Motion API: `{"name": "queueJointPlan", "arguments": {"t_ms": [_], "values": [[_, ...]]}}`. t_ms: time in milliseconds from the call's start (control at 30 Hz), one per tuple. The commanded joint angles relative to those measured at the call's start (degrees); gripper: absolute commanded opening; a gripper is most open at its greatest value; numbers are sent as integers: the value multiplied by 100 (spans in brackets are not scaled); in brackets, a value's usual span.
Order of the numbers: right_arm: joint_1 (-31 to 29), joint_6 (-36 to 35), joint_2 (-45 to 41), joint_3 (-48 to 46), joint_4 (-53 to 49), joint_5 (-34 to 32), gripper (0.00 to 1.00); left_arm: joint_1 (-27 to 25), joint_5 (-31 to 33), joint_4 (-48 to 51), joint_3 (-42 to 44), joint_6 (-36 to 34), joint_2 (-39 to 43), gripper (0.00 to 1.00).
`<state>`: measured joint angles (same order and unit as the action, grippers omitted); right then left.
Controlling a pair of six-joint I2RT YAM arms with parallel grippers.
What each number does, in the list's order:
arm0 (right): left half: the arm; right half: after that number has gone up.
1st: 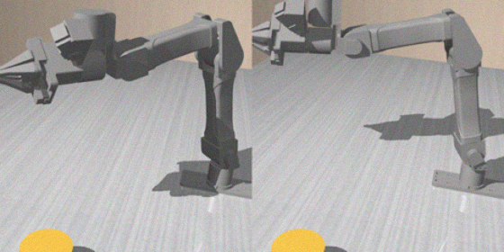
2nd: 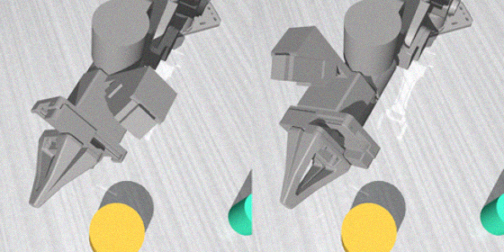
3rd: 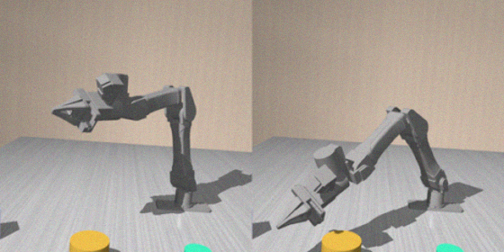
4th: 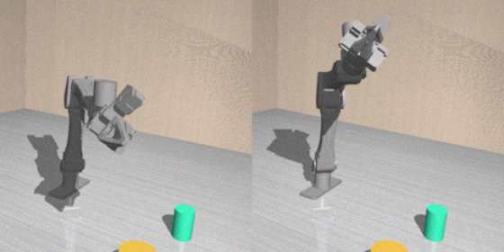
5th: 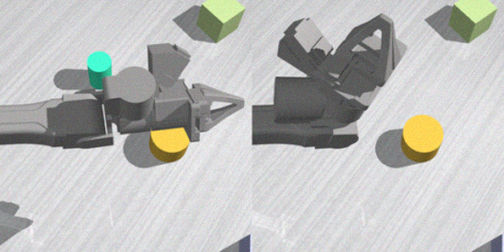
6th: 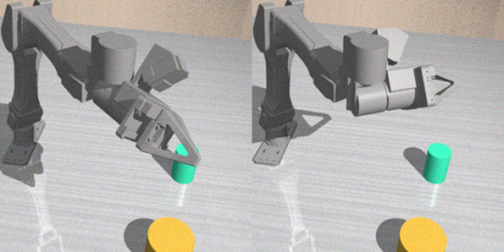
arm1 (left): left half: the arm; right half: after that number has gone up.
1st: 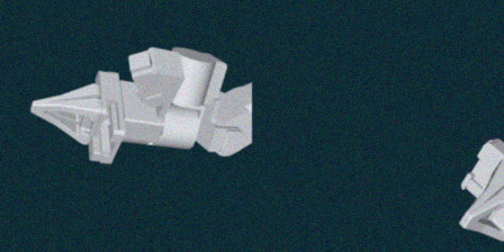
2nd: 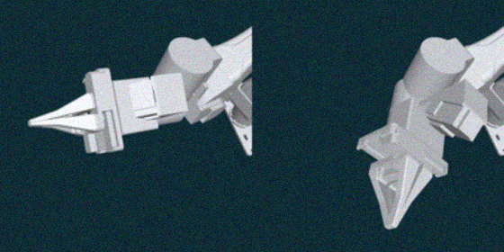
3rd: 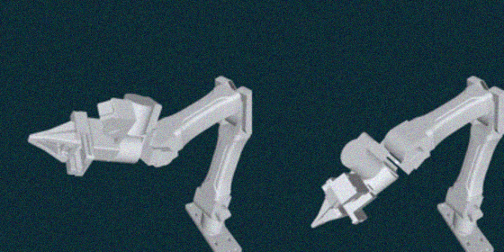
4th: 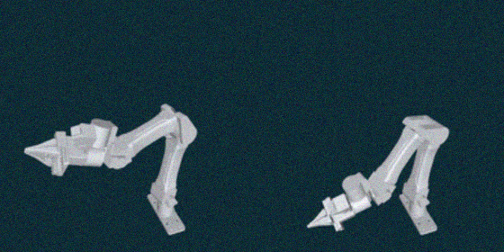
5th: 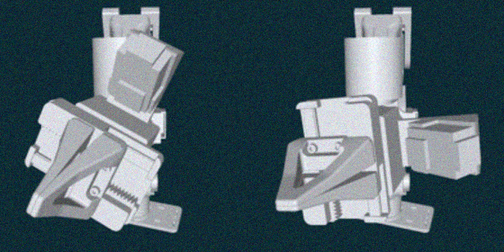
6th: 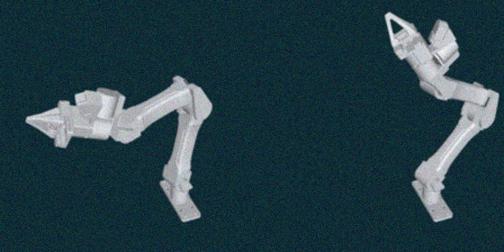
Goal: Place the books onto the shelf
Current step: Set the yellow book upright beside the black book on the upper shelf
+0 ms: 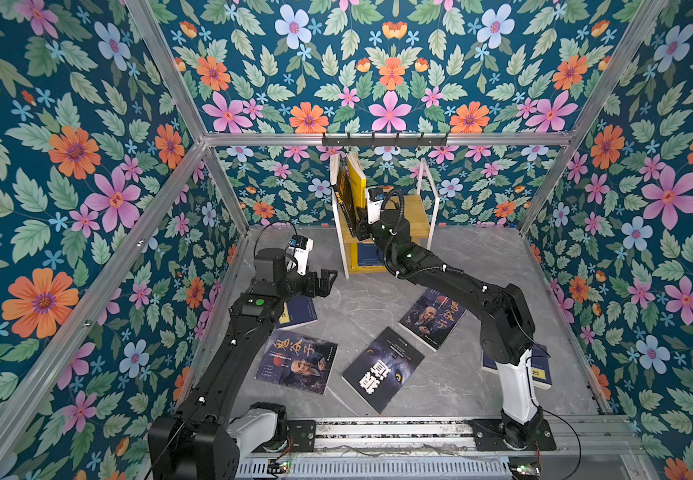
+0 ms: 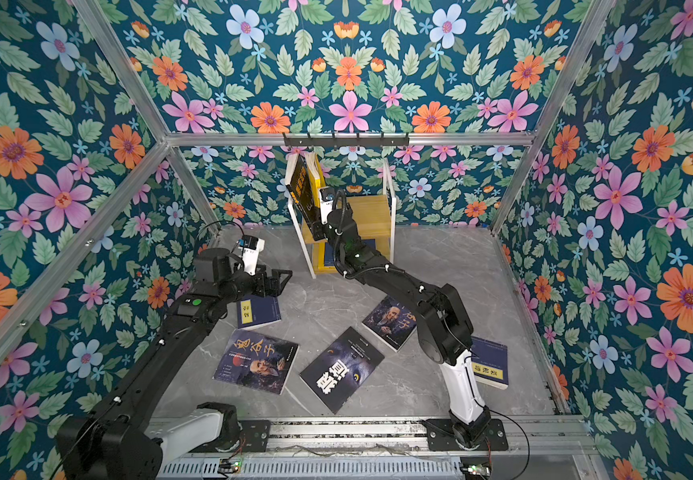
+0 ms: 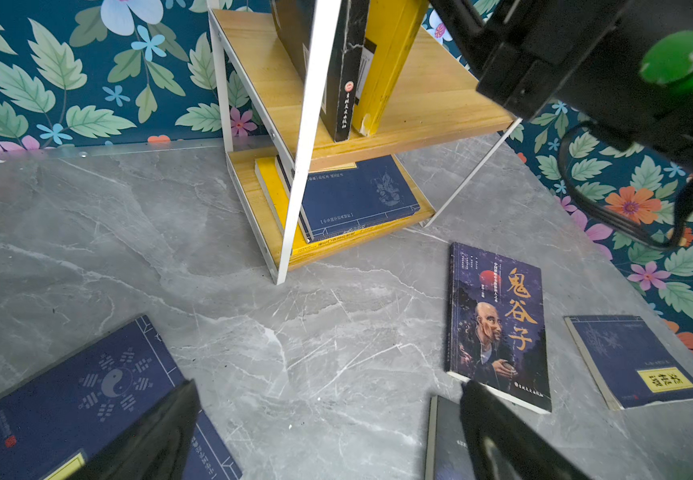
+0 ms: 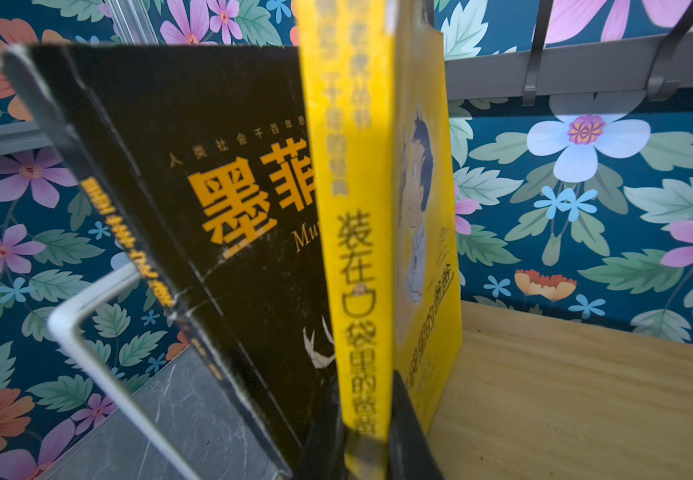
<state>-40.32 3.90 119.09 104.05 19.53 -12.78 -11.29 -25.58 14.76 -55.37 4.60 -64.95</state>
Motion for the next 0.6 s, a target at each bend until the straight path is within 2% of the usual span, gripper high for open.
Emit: {"name": "queueJointPlan", "arguments": {"t_ms": [0, 400, 567], "values": [[-16, 130, -76, -43, -22, 236, 13, -2, -82, -181, 9, 23, -8, 100], [-15, 7, -240, -187, -141, 564, 32, 13, -136, -219, 47, 50, 0, 100], [-20, -29, -363, -357, -265, 902, 34, 23, -197, -243, 69, 43, 13, 100]]}}
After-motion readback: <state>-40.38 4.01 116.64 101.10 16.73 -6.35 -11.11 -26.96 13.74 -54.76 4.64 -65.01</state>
